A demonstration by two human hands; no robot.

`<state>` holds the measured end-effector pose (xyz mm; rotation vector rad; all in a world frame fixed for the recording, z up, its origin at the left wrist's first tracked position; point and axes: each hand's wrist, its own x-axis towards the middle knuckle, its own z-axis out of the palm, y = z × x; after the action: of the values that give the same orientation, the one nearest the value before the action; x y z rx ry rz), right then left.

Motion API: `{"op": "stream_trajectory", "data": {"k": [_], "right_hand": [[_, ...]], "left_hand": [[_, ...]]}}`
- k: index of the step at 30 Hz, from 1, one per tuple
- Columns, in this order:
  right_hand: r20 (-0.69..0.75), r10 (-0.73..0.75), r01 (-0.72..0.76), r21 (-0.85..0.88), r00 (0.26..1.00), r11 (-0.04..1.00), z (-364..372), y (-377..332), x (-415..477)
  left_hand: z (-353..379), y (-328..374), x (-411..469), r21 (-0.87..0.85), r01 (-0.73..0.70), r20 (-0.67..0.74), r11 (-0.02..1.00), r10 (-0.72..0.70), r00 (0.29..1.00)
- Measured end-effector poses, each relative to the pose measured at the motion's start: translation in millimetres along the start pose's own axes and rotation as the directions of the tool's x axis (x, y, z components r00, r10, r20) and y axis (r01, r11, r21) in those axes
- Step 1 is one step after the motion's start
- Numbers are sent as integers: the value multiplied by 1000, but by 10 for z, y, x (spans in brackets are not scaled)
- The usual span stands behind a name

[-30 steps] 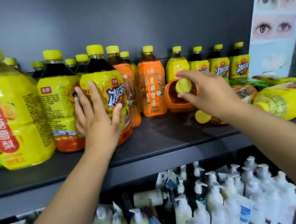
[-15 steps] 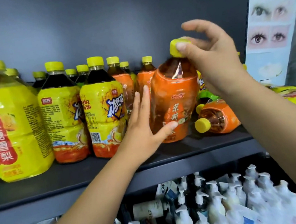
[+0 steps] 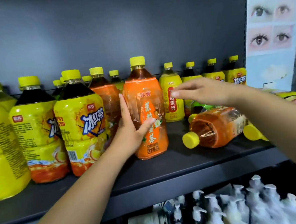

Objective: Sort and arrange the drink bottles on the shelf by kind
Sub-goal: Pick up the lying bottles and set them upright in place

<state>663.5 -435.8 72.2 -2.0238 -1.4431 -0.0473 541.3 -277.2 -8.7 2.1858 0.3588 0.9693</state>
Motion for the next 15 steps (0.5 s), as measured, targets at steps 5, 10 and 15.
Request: {"op": "stream_trajectory", "data": {"k": [5, 10, 15], "right_hand": [[150, 259, -256, -40, 954, 966, -216, 401, -260], [193, 326, -313, -94, 926, 945, -224, 642, -242], [212, 268, -269, -24, 940, 963, -291, 768, -187]], "left_hand": [[115, 51, 131, 152, 51, 75, 987, -63, 995], [374, 156, 285, 236, 126, 69, 963, -146, 987], [559, 175, 391, 320, 200, -32, 926, -201, 979]]}}
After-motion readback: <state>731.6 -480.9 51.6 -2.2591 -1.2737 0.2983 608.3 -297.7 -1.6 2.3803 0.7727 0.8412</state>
